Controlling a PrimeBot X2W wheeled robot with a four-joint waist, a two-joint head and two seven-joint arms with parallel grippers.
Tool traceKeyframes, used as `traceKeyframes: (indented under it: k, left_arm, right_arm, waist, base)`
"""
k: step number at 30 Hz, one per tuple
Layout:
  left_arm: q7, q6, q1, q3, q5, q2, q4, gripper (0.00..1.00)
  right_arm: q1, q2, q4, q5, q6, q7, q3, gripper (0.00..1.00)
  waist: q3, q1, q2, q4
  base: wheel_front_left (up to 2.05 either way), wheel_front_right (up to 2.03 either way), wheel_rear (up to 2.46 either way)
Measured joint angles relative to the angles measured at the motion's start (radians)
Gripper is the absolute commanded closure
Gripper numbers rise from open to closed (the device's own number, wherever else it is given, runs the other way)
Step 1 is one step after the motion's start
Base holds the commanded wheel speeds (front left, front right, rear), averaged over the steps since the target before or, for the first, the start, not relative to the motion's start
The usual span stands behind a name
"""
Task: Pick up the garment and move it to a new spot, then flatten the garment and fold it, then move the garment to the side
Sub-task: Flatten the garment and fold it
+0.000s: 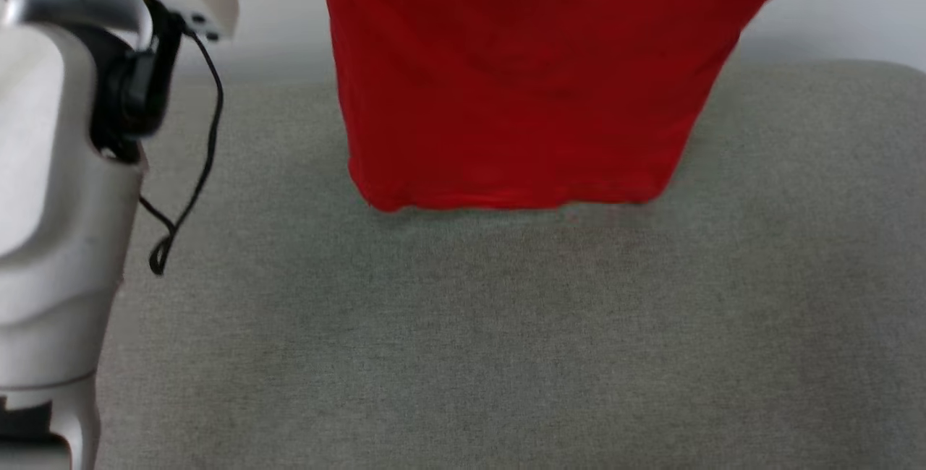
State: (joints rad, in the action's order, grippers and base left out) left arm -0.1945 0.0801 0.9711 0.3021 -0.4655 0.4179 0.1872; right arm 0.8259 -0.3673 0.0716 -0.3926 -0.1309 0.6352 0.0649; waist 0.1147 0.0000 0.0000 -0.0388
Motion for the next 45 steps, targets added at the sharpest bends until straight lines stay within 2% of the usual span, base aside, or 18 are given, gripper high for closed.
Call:
traceKeyframes:
  k: [13,17,24,35,40,45]
  left_arm:
    - [0.157,-0.045,0.478,-0.005,0.083,-0.014,0.323,1.00]
    - [0.199,-0.061,0.574,-0.009,0.084,-0.020,0.402,1.00]
    - [0.270,-0.086,0.663,-0.024,0.074,-0.011,0.521,1.00]
    - [0.378,-0.130,0.649,-0.035,0.029,-0.042,0.722,1.00]
    - [0.422,-0.162,0.590,-0.041,0.000,-0.061,0.787,1.00]
    - [0.453,-0.190,0.436,-0.057,-0.037,-0.090,0.779,1.00]
  right_arm:
    - [0.532,0.011,0.317,0.050,0.000,-0.279,-0.129,1.00]
    - [0.659,0.024,0.419,0.035,0.000,-0.358,-0.189,1.00]
    - [0.795,0.043,0.570,-0.032,0.000,-0.479,-0.282,1.00]
    - [0.812,0.053,0.747,-0.155,0.000,-0.588,-0.431,1.00]
    - [0.761,0.044,0.799,-0.192,0.000,-0.622,-0.502,1.00]
    - [0.608,0.015,0.792,-0.239,0.000,-0.671,-0.575,1.00]
  waist:
    - [0.265,0.0002,0.0000,-0.024]
    - [0.343,0.0002,0.0000,-0.035]
    - [0.468,0.0002,0.0000,-0.055]
    - [0.595,0.0002,0.0000,-0.060]
    - [0.578,0.0001,0.0000,-0.050]
    - [0.516,0.0000,0.0000,-0.039]
  base:
    - [0.00,0.00,0.00]
    - [0.00,0.00,0.00]
    - [0.00,0.00,0.00]
    - [0.00,0.00,0.00]
    - [0.00,0.00,0.00]
    - [0.00,0.00,0.00]
